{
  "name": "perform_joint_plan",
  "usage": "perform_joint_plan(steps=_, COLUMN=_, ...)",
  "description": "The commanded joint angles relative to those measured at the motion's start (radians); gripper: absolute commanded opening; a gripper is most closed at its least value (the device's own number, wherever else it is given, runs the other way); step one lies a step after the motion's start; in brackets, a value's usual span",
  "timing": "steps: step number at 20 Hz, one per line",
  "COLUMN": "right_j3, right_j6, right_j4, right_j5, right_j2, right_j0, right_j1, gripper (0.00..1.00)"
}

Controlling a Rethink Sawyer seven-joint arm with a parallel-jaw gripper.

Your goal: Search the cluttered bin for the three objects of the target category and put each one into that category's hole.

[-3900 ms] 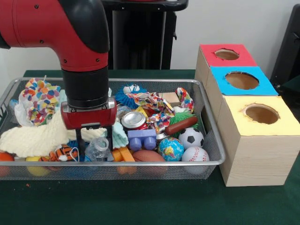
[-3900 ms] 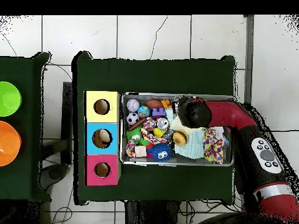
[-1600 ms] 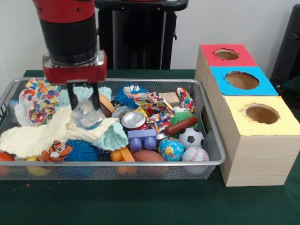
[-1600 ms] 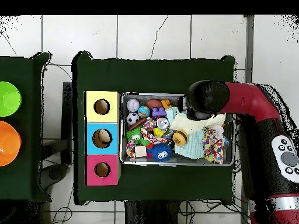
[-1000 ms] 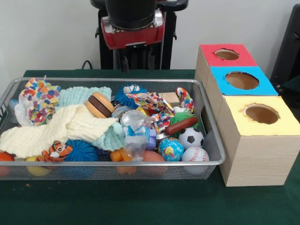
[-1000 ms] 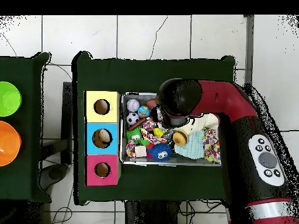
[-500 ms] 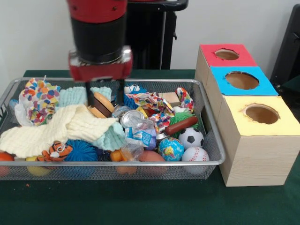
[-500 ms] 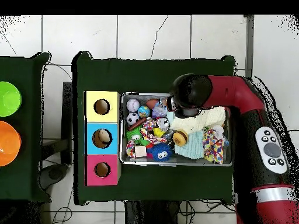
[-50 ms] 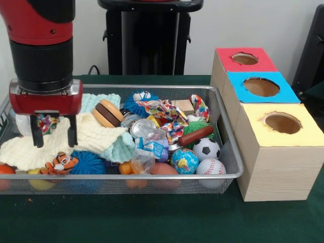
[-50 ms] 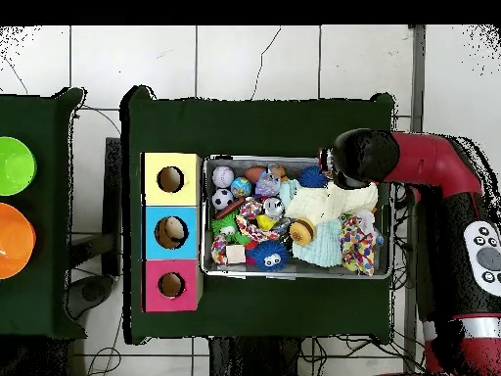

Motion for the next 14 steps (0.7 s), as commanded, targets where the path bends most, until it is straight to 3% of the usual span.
perform_joint_plan(steps=1, right_j3=0.145, right_j6=-0.179, right_j4=0.000, right_j5=-0.049, right_j2=0.054, right_j0=0.001, right_j1=0.027, gripper=1.00)
perform_joint_plan(steps=5, right_j3=0.139, right_j6=-0.116, right_j4=0.043, right_j5=0.008, right_j2=0.045, right_j0=0.018, right_j1=0.050, gripper=1.00)
perform_joint_plan(steps=8, right_j3=0.141, right_j6=-0.119, right_j4=0.051, right_j5=0.022, right_j2=0.041, right_j0=0.023, right_j1=0.044, gripper=1.00)
perform_joint_plan(steps=11, right_j3=0.152, right_j6=-0.152, right_j4=0.024, right_j5=-0.035, right_j2=0.043, right_j0=0.012, right_j1=0.051, gripper=1.00)
perform_joint_plan(steps=14, right_j3=0.151, right_j6=-0.194, right_j4=-0.067, right_j5=-0.138, right_j2=0.024, right_j0=0.003, right_j1=0.055, gripper=1.00)
